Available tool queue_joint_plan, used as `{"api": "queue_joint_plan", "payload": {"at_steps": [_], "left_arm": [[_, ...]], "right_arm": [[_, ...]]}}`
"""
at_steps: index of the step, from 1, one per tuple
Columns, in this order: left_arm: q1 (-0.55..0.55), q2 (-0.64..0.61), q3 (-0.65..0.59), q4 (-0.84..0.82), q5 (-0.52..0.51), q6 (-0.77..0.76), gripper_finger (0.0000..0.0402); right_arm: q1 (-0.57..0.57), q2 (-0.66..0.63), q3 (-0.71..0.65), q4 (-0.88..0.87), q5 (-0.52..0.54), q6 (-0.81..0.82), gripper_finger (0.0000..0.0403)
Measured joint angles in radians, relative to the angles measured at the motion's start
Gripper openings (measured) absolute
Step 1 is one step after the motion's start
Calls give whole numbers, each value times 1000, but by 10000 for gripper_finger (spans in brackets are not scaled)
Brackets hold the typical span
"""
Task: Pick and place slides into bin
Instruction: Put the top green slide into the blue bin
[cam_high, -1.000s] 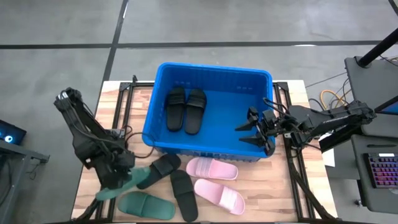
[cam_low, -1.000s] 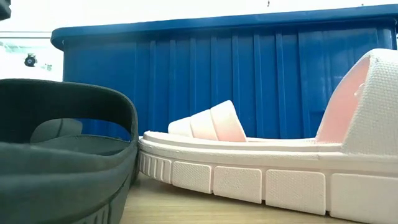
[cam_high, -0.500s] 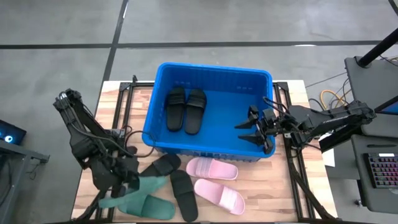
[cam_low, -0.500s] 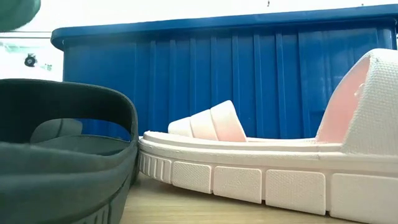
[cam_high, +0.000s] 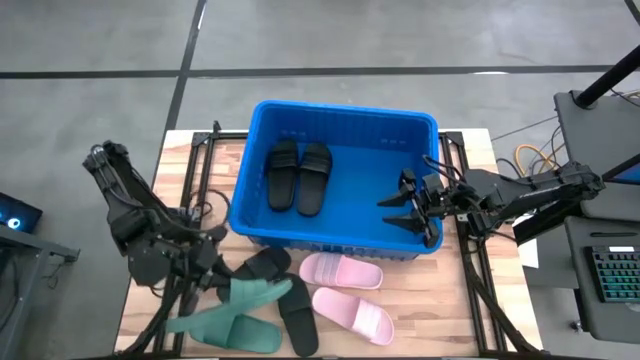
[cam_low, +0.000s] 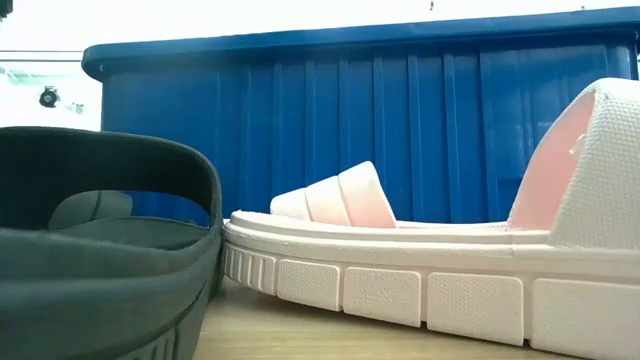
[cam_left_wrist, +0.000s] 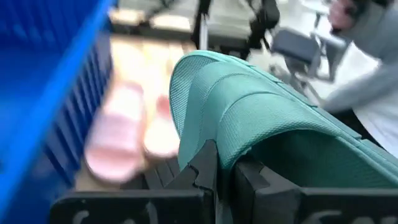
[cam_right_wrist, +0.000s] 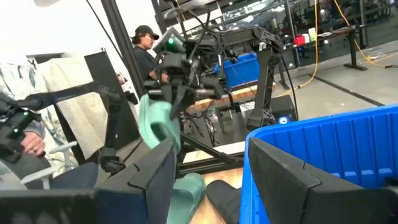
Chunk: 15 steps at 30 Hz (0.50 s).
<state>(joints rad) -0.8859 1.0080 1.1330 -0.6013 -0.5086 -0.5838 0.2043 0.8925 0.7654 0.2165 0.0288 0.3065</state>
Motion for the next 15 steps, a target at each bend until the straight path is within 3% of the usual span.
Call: {"api": "queue_joint_plan", "payload": {"at_steps": [5,9,12,15], "left_arm": [[60,-29,9,97,-132,165,0],[168,-37,27,150,-170,297,0],[260,-28,43,213,-254,388,0],[364,-14,66,251,-241,450,0]], "right_arm": [[0,0,0,0,0,0,192],[0,0,0,1,0,5,192],[0,0,0,1,0,12,192],[0,-1,0,4,5,15,192]]}}
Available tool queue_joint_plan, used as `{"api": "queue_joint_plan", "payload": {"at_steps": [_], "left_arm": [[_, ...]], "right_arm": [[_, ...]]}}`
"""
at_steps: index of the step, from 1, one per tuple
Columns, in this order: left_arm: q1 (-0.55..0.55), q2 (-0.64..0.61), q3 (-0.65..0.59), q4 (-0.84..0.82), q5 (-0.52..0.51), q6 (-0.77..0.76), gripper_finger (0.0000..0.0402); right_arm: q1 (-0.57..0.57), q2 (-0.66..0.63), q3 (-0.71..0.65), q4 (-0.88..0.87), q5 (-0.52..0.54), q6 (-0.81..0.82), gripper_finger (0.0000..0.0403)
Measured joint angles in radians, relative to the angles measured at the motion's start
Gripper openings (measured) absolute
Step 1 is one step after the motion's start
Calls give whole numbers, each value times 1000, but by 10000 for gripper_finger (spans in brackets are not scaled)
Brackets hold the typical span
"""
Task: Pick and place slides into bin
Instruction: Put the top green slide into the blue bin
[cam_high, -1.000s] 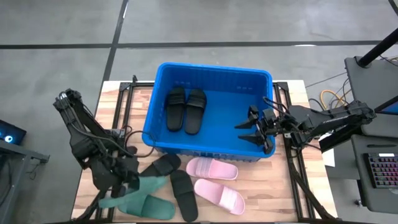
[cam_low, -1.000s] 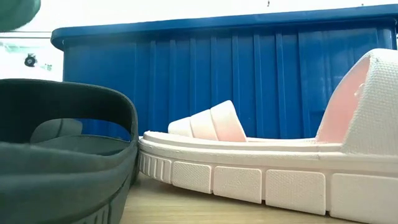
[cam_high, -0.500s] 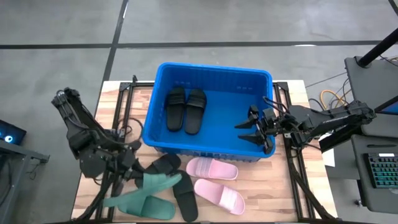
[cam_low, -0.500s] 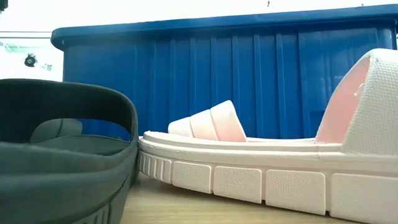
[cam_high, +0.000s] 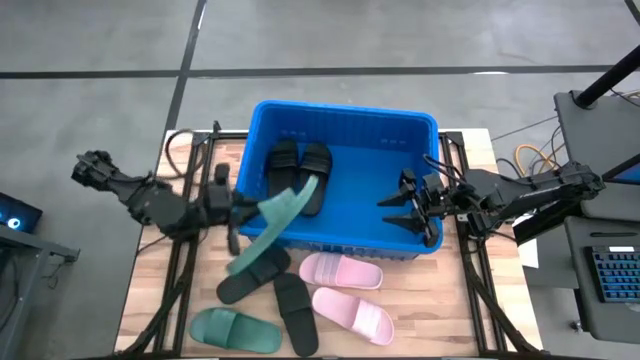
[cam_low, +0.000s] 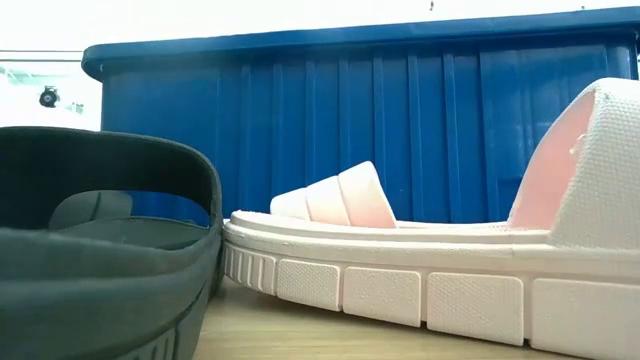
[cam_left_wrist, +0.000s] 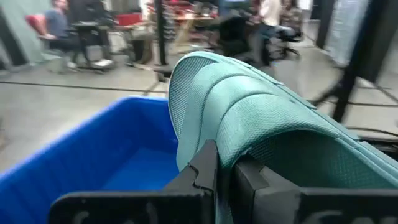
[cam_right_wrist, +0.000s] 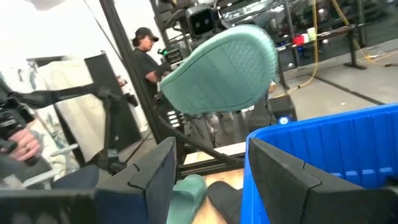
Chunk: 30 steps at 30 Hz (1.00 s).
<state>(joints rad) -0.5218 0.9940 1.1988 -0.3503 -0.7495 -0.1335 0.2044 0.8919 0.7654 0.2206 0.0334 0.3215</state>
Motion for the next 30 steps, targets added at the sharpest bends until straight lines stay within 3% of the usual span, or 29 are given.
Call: {"api": "queue_joint_plan", "payload": {"at_steps": [6,10,15,22,30], "left_arm": [[194,54,26,52,173,113,0],[281,93,65,70,220,154,0],[373,151,84,102,313,197,0],[488,252,116,99,310,203,0],[597,403,232,105,296,324,0]], "right_arm": [[0,-8,0,31,74,6,192],[0,-14,0,89,90,-34,192],[0,-45,1,90,250,-81,192],[0,-92,1,91,503,-198,192],[0,-99,1,101,581,-253,192]]}}
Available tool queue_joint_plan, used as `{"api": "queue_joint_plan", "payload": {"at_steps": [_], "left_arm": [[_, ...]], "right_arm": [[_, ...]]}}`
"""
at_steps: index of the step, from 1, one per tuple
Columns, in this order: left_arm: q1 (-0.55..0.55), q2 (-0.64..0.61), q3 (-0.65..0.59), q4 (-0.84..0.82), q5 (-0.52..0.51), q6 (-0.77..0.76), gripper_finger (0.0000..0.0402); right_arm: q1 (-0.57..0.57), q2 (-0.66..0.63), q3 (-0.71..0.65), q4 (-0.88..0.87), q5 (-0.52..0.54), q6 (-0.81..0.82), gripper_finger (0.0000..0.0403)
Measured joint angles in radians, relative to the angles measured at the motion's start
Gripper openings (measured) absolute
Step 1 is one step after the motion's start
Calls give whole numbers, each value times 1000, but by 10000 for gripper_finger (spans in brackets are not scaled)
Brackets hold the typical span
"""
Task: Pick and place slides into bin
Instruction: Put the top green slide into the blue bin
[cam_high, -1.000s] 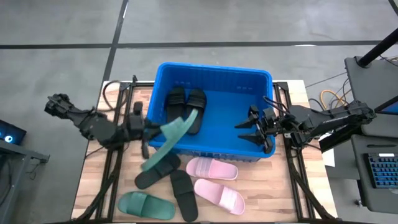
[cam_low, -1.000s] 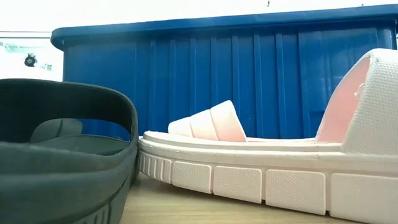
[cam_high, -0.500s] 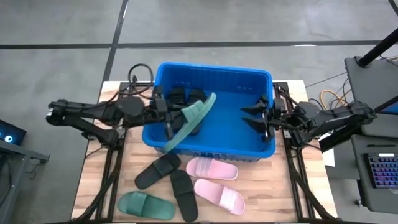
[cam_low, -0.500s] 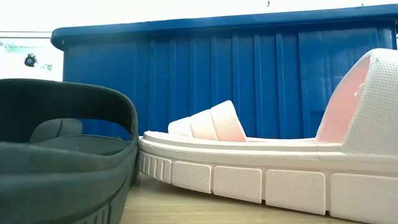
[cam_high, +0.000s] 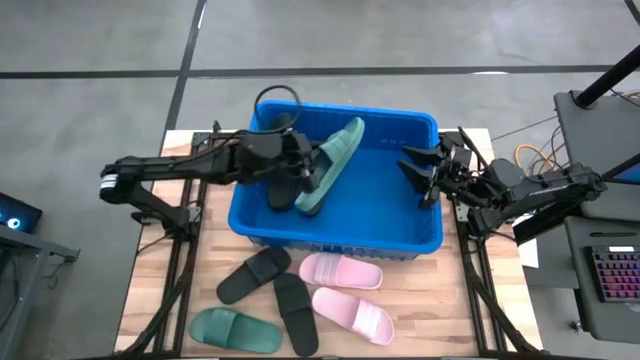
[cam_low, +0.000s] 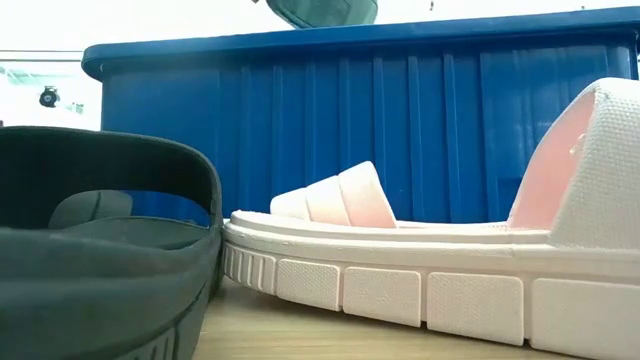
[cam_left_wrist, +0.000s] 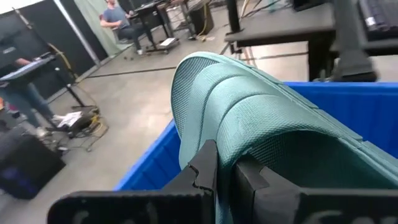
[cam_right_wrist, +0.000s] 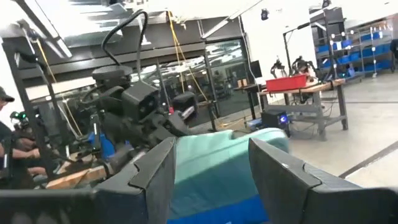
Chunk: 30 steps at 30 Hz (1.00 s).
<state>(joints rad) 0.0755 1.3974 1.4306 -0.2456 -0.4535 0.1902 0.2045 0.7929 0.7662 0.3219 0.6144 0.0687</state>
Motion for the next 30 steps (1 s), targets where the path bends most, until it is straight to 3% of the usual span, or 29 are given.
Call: {"api": "queue_joint_plan", "payload": {"at_steps": [10,15,23,30], "left_arm": [[68,170,126,-7,0,29,0],[78,284,163,-6,-78,28,0],[80,484,284,-27,-111,35,0],[81,607,388,-87,-245,137,0]], "right_arm": [[0,-29,-1,-2,17,-52,192],[-1,-87,-1,6,120,-47,192],[0,-161,-1,1,119,-44,192],[0,-178,-1,-6,118,-97,192]]}}
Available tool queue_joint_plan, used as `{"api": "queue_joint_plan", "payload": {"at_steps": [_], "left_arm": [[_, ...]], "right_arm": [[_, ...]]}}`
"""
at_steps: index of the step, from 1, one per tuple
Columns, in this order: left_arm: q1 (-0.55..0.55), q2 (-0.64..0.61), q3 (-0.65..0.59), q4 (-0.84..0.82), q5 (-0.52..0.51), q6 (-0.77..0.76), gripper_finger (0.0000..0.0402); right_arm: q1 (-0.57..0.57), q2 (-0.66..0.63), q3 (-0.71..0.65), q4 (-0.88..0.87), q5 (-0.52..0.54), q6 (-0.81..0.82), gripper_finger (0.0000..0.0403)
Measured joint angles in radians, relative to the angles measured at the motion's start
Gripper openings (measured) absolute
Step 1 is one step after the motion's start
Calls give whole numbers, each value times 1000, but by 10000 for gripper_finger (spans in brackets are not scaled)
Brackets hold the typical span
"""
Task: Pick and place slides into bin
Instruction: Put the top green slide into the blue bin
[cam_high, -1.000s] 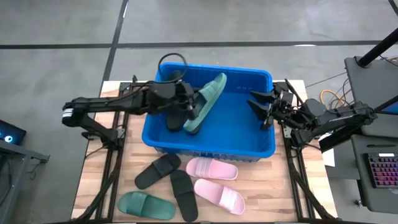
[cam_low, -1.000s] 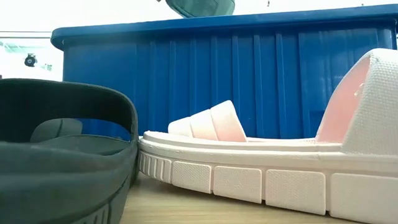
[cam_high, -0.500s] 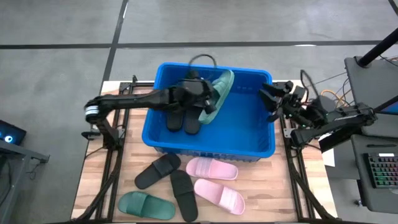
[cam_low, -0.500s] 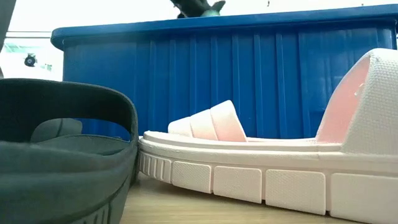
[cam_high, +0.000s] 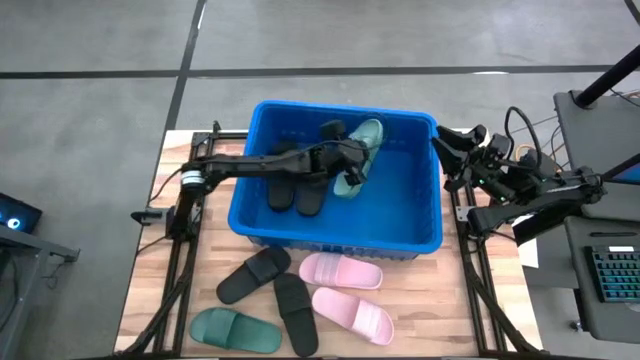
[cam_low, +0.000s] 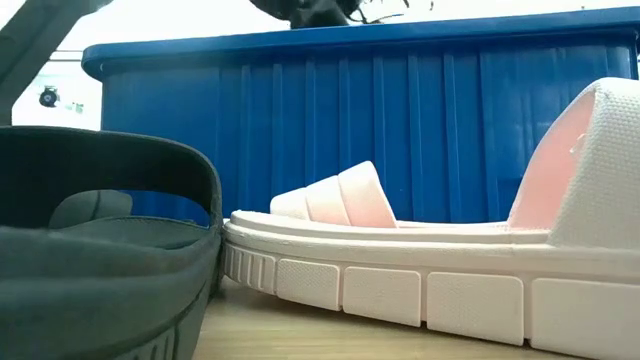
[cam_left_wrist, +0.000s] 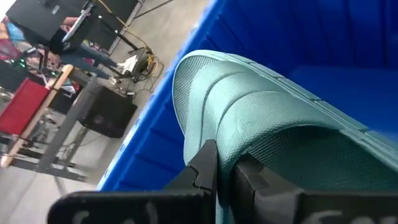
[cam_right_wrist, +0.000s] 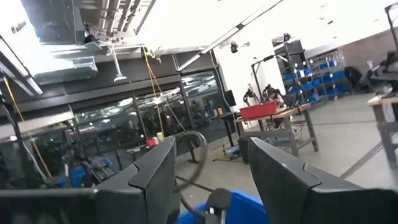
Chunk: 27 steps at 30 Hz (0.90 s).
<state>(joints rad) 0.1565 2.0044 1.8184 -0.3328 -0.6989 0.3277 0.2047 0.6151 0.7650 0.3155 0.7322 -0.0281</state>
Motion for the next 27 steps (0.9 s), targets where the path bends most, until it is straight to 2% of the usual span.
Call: {"api": "queue_joint_plan", "payload": {"at_steps": [6,10,23,27], "left_arm": [[-2,111,68,-84,-4,99,0],[0,143,69,-136,-15,97,0],[6,204,57,-122,1,96,0],[7,234,54,-127,-36,103,0]], "right_arm": [[0,1,0,-1,0,-43,192],[0,0,0,-1,-1,-37,192],[0,1,0,-13,-1,-52,192],[0,2,0,-20,-1,-52,192]]}}
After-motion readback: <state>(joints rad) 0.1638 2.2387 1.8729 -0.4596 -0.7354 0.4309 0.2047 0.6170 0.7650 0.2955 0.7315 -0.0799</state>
